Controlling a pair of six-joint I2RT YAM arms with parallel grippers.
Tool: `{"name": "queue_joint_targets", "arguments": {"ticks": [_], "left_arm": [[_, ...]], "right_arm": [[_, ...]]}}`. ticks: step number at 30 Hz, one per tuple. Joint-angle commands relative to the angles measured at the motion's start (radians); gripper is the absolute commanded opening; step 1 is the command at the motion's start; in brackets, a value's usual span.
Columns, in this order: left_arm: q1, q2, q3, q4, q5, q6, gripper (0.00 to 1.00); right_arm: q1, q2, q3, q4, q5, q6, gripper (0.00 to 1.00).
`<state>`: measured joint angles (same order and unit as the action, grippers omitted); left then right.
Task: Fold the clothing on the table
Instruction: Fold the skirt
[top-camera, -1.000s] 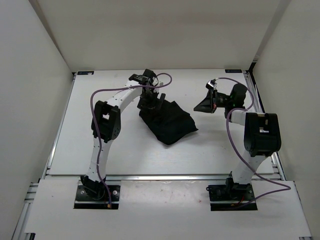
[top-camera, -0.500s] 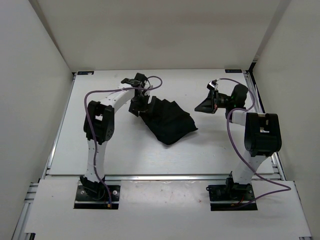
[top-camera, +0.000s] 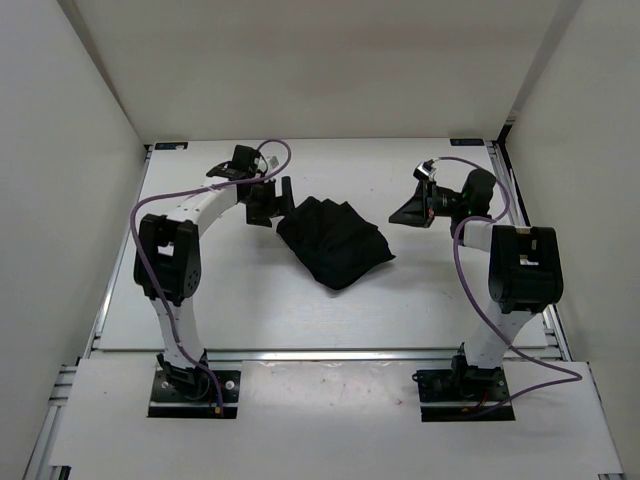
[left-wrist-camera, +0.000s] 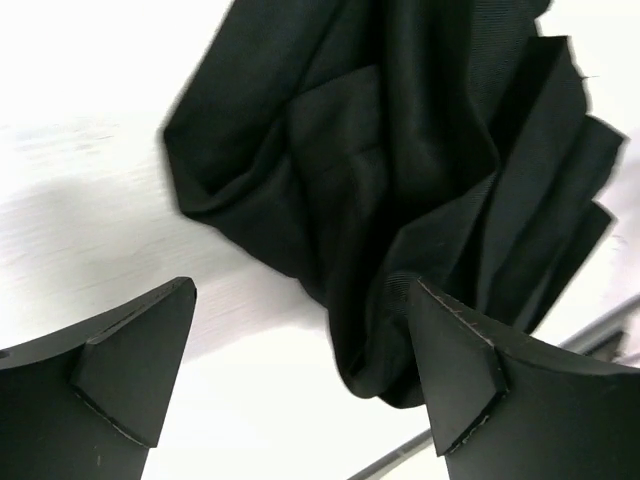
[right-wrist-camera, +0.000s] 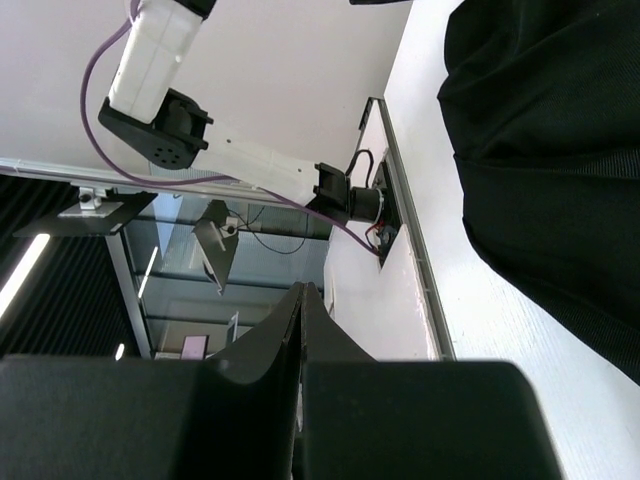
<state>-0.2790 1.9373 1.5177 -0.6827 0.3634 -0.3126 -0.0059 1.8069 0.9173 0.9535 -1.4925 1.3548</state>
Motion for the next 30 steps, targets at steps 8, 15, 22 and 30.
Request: {"name": "queue_joint_targets", "arguments": {"ticks": [8, 15, 22, 30], "left_arm": [[0.023, -0.127, -0.053, 0.21, 0.168, -0.148, 0.0], [0.037, -0.196, -0.074, 0.232, 0.203, -0.175, 0.83], [-0.048, -0.158, -0.074, 0.126, 0.174, -0.053, 0.99], [-0.058, -0.084, -0.079, 0.029, 0.086, 0.035, 0.82]], "right_arm": [[-0.002, -0.04, -0.024, 0.041, -0.183, -0.002, 0.0], [0.001, -0.054, -0.032, 0.038, -0.184, -0.011, 0.0], [-0.005, -0.066, -0.037, 0.037, -0.184, -0.011, 0.0], [-0.026, -0.081, -0.057, 0.036, -0.186, -0.01, 0.0]]}}
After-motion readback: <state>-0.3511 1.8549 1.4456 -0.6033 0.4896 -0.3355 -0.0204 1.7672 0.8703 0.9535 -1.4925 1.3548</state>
